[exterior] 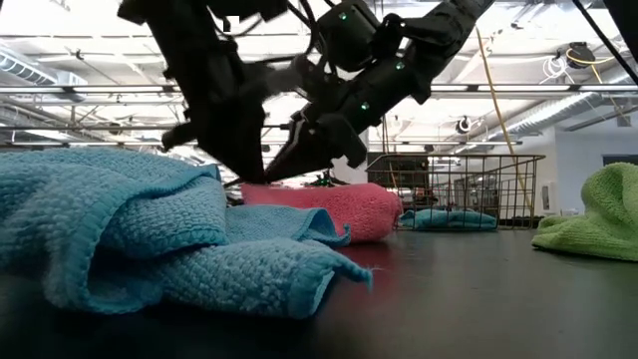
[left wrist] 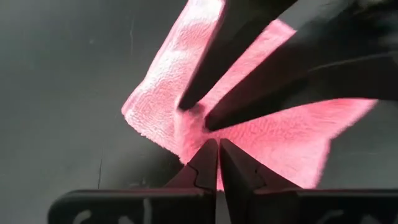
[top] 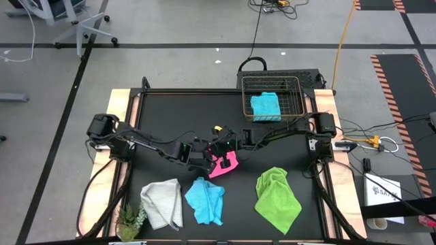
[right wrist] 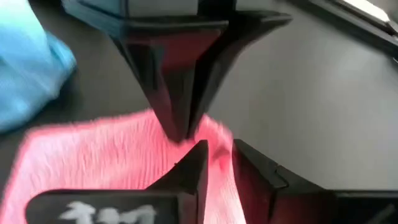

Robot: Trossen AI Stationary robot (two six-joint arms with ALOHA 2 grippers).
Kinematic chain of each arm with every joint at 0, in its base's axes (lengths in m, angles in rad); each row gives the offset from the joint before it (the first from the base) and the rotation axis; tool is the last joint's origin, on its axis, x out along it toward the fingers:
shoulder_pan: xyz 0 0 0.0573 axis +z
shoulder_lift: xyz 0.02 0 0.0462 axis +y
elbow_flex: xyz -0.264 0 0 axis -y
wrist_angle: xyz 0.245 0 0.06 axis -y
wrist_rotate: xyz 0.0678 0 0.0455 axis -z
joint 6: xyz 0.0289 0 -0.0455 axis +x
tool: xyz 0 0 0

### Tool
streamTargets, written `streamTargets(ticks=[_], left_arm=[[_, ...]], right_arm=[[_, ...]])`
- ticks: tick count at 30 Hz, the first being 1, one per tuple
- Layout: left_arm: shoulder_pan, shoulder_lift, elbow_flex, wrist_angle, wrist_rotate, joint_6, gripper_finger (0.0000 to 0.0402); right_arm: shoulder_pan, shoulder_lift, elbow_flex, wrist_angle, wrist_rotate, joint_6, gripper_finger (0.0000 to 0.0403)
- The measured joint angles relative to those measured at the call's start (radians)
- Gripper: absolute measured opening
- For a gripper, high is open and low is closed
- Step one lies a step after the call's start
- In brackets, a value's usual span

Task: Fold microfiber towels
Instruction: Fold the pink towel

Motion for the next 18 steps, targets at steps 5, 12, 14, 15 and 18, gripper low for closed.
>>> streamTargets(ticks=[5,12,14,15,18], left_arm=[[0.01,0.041,0.0,0.006,0.008,-0.001,0.0021],[0.022,0.045,0.0,-0.012,0.043,0.024,0.0021],[0.022,0.044,0.0,-0.008,0.047,0.031,0.0021],[0.023,0.044,0.0,-0.008,0.058,0.033,0.0021],[0.023,0.044,0.0,-0.01,0.076,0.039,0.0021]], right_arm=[[0.026,-0.004,0.0,-0.122,0.145,-0.002,0.0088],[0.032,-0.096,-0.001,-0.287,0.153,0.034,0.0093],[0.027,-0.134,-0.001,-0.31,0.148,0.029,0.0091],[0.022,-0.152,-0.001,-0.323,0.128,0.031,0.009],[-0.003,-0.183,-0.001,-0.392,0.01,0.085,0.0089]])
